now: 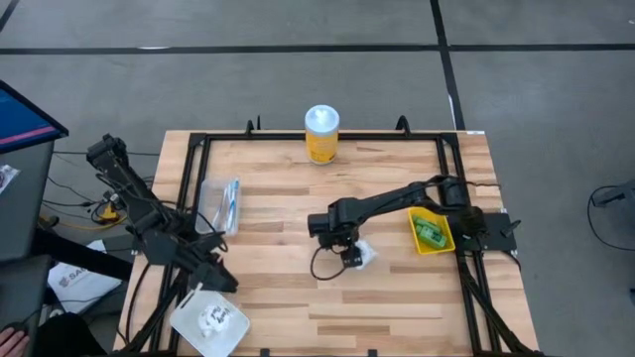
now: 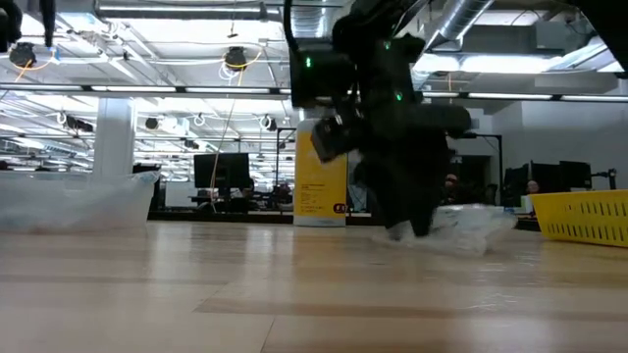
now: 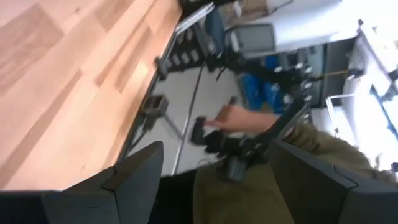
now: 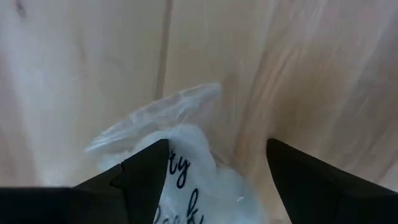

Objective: Pick & Place Travel size toiletries
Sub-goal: Put the white cotton pack into the white bin

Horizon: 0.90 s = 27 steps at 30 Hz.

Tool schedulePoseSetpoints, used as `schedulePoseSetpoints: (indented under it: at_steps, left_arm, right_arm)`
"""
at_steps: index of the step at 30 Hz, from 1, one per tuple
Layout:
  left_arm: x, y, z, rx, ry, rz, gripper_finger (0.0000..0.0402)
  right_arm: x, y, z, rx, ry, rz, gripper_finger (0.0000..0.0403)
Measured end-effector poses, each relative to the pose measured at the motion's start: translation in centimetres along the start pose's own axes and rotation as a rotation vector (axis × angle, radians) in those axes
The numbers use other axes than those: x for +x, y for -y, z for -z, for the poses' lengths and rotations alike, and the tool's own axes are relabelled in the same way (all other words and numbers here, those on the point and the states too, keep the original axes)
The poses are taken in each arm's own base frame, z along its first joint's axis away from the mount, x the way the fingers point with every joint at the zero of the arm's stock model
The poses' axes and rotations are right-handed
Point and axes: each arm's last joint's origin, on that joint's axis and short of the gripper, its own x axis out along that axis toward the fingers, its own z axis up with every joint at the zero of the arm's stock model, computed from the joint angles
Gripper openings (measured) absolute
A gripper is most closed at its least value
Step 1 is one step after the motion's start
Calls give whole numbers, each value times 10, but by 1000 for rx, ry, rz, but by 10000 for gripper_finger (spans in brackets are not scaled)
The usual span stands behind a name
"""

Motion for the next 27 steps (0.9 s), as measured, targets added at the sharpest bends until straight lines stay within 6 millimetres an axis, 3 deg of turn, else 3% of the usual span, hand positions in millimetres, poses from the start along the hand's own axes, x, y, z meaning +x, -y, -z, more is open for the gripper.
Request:
schedulePoseSetpoints:
  at_steps: [4,7,16,21,27]
  left_arm:
    - [-1,1,-2,1,40,7,287]
    - [-1,1,-2,-1,53,8,287]
    - [-1,1,-5,0,169,-10,287]
    - [-1,0,-9,1,276,-26,287]
    - [-1,-2,-21,83,466,-82,287]
  right_arm:
    - [11,2,0,4,-52,-3,257]
    - [13,2,-1,8,-48,-1,224]
    - [-2,3,-1,4,25,-8,17]
    - [-8,3,1,11,41,-3,24]
    - [-32,-2,5,20,104,3,6]
